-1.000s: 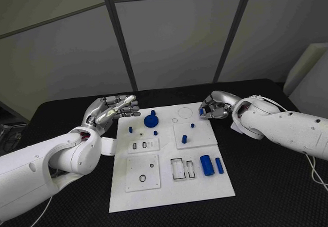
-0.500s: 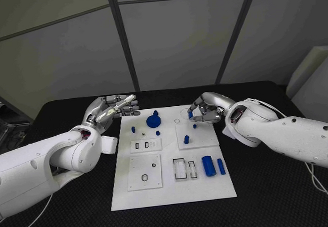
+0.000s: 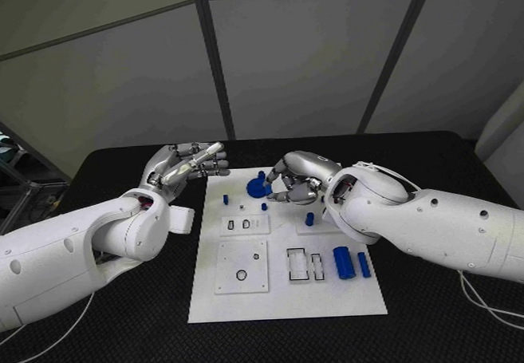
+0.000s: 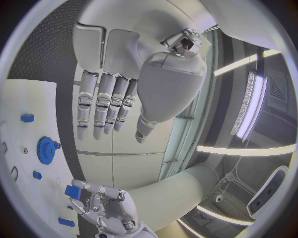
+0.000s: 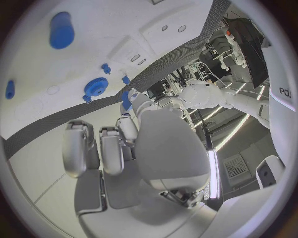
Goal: Assemble the parts on the task board
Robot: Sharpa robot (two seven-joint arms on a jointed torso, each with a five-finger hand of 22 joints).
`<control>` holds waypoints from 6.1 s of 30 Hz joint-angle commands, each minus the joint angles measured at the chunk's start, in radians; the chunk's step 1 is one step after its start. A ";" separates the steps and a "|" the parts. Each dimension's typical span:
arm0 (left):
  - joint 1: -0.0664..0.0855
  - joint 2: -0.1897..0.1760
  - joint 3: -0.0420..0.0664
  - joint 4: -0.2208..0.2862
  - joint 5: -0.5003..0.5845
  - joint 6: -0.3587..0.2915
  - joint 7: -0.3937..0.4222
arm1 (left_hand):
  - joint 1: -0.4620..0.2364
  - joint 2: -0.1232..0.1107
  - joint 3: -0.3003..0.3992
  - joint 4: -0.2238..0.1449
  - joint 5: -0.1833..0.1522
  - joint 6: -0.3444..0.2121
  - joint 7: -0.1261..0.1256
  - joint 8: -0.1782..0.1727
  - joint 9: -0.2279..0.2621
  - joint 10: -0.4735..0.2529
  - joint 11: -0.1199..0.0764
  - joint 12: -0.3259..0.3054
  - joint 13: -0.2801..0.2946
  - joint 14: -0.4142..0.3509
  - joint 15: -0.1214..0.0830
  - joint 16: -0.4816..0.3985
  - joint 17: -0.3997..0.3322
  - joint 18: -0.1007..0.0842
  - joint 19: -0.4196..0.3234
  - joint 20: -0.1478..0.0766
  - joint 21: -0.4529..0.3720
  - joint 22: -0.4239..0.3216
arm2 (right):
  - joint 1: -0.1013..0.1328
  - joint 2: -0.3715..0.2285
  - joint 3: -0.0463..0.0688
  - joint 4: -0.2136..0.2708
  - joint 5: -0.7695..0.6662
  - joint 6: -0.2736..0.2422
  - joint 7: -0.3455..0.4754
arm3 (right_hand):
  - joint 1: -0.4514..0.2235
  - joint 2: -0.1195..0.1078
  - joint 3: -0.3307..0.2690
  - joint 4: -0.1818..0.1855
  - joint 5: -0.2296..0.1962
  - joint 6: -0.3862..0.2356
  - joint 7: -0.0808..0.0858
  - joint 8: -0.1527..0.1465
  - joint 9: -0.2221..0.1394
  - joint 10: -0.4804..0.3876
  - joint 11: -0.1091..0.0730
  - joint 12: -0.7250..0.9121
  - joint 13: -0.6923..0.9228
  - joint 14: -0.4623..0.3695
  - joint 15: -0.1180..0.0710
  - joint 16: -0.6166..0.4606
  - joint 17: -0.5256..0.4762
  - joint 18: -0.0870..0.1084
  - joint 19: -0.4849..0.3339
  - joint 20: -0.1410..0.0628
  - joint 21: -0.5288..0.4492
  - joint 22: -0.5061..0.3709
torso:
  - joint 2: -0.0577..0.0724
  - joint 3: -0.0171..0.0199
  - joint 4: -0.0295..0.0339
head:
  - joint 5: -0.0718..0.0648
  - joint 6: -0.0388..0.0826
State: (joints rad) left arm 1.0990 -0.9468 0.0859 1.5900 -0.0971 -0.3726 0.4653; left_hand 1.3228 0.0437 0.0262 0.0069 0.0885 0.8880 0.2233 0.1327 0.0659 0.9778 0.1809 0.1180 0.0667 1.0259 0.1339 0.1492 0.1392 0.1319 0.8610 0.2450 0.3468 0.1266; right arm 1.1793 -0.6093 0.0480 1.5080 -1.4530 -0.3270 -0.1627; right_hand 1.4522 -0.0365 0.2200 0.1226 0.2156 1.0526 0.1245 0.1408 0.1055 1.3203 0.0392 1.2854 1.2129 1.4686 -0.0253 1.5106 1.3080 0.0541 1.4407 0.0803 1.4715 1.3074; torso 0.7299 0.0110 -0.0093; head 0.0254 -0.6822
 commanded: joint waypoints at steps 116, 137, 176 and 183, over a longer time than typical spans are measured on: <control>0.002 0.016 0.001 -0.011 0.007 0.015 -0.004 | -0.002 0.011 0.002 -0.006 -0.001 0.001 0.006 -0.009 0.000 -0.001 0.002 -0.010 0.000 0.005 0.006 -0.010 0.003 0.051 0.005 0.002 -0.006 -0.003 | -0.054 0.141 -0.035 -0.077 -0.173 0.160 -0.171 | -0.083 -0.083 -0.016 0.024 -0.017 -0.152 0.049 -0.060 -0.030 -0.090 0.046 -0.079 -0.089 0.074 0.033 -0.002 0.132 0.000 -0.028 0.034 -0.021 0.011 | 0.001 0.0042 -0.0010 | 0.038 -0.053; 0.002 0.005 0.001 -0.034 -0.095 -0.002 -0.119 | -0.021 0.004 -0.016 -0.012 -0.001 0.032 -0.015 -0.014 0.002 0.069 -0.028 -0.004 0.009 0.158 -0.038 0.033 0.059 0.053 0.138 -0.042 0.066 0.024 | -0.055 0.055 -0.034 0.019 -0.147 -0.033 -0.086 | -0.030 -0.158 -0.094 0.169 -0.042 -0.278 0.070 -0.053 -0.038 -0.136 0.067 -0.093 -0.137 0.060 0.052 -0.025 0.090 0.010 -0.060 0.054 -0.050 -0.035 | -0.002 0.0055 -0.0035 | 0.036 -0.039; 0.173 0.239 -0.065 -0.223 -0.924 0.500 -1.026 | -0.165 0.058 -0.284 0.282 -0.028 0.035 -0.150 0.471 0.375 0.274 -0.176 1.028 0.938 0.522 -0.186 1.372 1.368 -0.058 0.508 -0.184 1.033 1.079 | 0.033 -0.257 0.039 0.096 0.228 -0.007 0.029 | 0.020 -0.104 -0.081 0.163 0.019 -0.254 0.064 0.010 -0.033 -0.210 0.060 -0.167 -0.244 0.024 0.046 -0.104 -0.034 0.039 -0.148 0.049 -0.140 -0.182 | -0.054 0.0147 -0.0130 | 0.056 -0.062; 0.179 0.274 -0.074 -0.235 -0.929 0.551 -1.026 | -0.162 0.063 -0.284 0.279 -0.025 0.032 -0.150 0.477 0.382 0.271 -0.176 1.026 0.936 0.523 -0.186 1.374 1.371 -0.059 0.509 -0.184 1.035 1.083 | 0.033 -0.250 0.039 0.089 0.228 -0.002 0.024 | 0.022 -0.103 -0.081 0.163 0.031 -0.255 0.064 0.014 -0.033 -0.211 0.059 -0.167 -0.246 0.025 0.045 -0.105 -0.034 0.039 -0.148 0.048 -0.141 -0.184 | -0.052 0.0141 -0.0136 | 0.053 -0.067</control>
State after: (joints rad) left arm 1.2757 -0.6761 0.0118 1.3564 -0.9958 0.1151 -0.5358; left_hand 1.1646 0.1014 -0.2538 0.2867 0.0576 0.9253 0.0715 0.6044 0.4472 1.2423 0.0054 1.1423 1.0042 1.4669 -0.0434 1.5182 1.3082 0.0690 1.3651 0.0626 1.3787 1.2091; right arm 1.2106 -0.8607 0.0865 1.5977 -1.2315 -0.3379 -0.1396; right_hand 1.4712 -0.1442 0.1375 0.2844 0.2412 0.7926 0.1892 0.1502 0.0716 1.1126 0.1000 1.1215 0.9683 1.4650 0.0215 1.4100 1.2743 0.0857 1.2991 0.1320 1.3339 1.1246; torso 0.6761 0.0256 -0.0215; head 0.0796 -0.7479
